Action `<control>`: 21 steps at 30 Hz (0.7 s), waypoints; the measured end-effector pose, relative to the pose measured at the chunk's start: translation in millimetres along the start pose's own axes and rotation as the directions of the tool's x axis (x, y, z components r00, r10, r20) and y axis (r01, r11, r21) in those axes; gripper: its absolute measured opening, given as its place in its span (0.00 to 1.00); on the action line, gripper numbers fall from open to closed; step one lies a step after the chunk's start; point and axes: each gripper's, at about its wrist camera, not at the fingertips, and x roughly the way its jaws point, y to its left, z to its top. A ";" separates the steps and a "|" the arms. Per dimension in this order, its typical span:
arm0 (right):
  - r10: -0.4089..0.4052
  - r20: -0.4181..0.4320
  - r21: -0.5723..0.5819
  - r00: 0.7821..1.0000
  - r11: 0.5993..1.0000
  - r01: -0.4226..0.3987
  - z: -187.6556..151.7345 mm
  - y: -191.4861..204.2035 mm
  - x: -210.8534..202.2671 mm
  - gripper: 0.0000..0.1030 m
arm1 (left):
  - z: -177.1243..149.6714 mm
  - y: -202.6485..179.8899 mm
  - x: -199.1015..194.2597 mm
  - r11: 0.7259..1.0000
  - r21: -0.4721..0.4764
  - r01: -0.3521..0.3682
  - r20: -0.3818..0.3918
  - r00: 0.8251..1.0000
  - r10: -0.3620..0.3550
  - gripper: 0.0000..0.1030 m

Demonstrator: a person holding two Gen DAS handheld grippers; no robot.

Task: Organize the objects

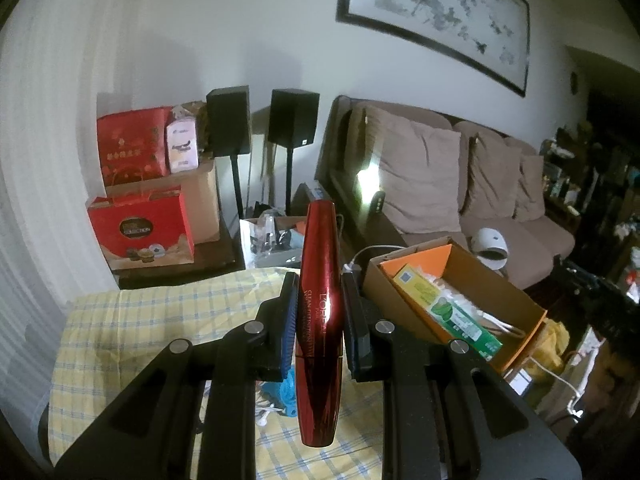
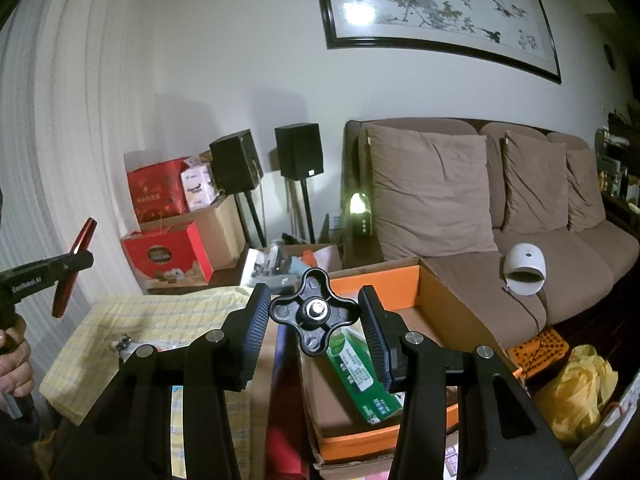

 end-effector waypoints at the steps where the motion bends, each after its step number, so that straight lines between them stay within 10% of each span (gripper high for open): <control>1: 0.000 0.000 -0.002 1.000 1.000 0.000 0.1 -0.2 0.0 0.45 | 0.4 -1.6 -0.2 1.000 0.002 0.004 0.002 1.000 -0.004 0.18; 21: -0.027 0.005 0.010 1.000 1.000 0.027 2.0 -8.3 -2.0 0.45 | 5.1 -11.5 0.4 1.000 0.010 0.019 0.004 1.000 -0.019 0.18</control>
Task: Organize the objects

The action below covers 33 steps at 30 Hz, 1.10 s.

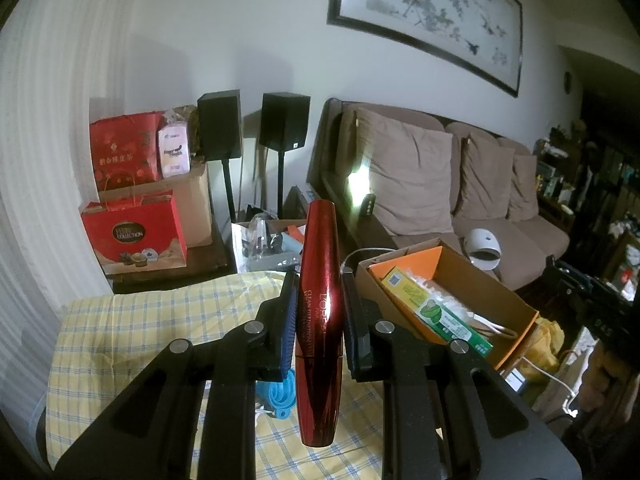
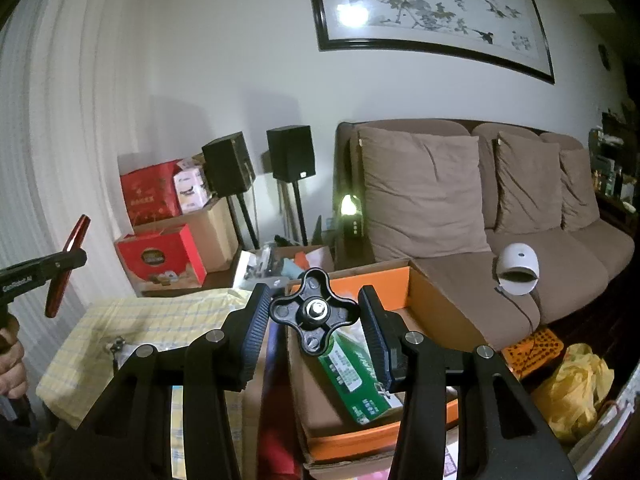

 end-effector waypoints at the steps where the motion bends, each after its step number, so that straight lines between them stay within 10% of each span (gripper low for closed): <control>1: -0.001 0.001 0.001 1.000 1.000 0.001 0.6 -0.6 -0.2 0.45 | 0.2 -1.2 -0.1 1.000 0.001 0.000 0.000 1.000 0.000 0.18; 33: -0.033 0.013 0.041 0.999 0.999 0.032 2.1 -22.3 -6.9 0.45 | 9.3 -18.6 1.5 1.000 0.021 0.023 0.005 1.000 -0.023 0.18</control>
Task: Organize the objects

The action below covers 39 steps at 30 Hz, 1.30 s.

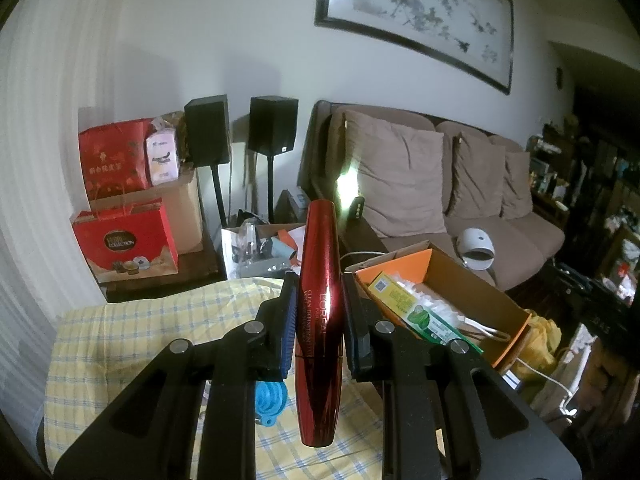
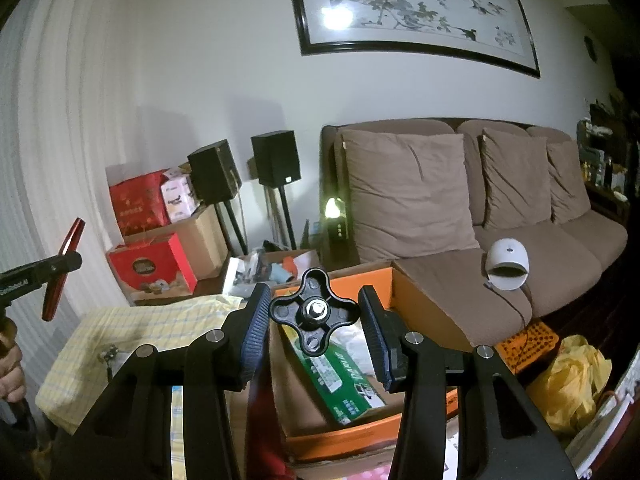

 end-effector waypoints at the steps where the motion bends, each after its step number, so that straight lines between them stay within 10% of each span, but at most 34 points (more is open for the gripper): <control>1: -0.002 0.001 0.004 1.000 1.000 0.002 0.0 -1.6 -0.5 0.45 | 0.8 -1.3 0.9 1.000 0.003 0.000 0.000 1.000 0.000 0.18; 39: -0.127 0.001 0.069 0.992 0.990 0.126 -1.1 -48.4 -13.2 0.45 | -7.1 -40.0 11.5 0.997 0.030 0.073 -0.016 0.997 -0.072 0.18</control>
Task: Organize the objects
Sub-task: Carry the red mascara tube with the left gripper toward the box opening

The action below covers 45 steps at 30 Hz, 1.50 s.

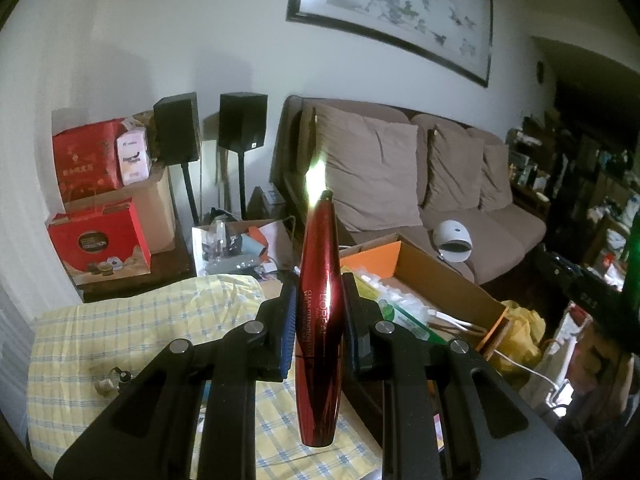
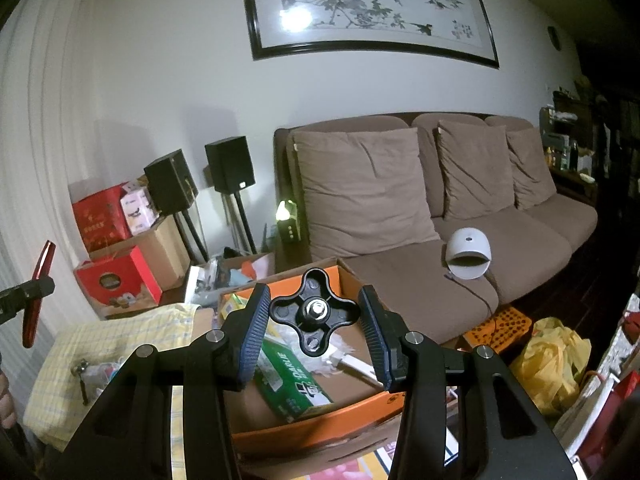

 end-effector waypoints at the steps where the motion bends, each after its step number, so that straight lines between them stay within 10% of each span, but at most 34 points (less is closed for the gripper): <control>1: -0.001 -0.001 0.001 1.000 1.000 0.001 -0.1 -0.5 0.2 0.45 | 0.1 -1.5 1.1 1.000 0.002 0.001 -0.002 1.000 -0.001 0.18; 45: -0.024 -0.005 0.033 1.000 0.999 0.024 2.6 -20.5 1.7 0.45 | 10.8 -33.4 18.2 0.998 0.039 0.049 -0.014 0.999 -0.049 0.18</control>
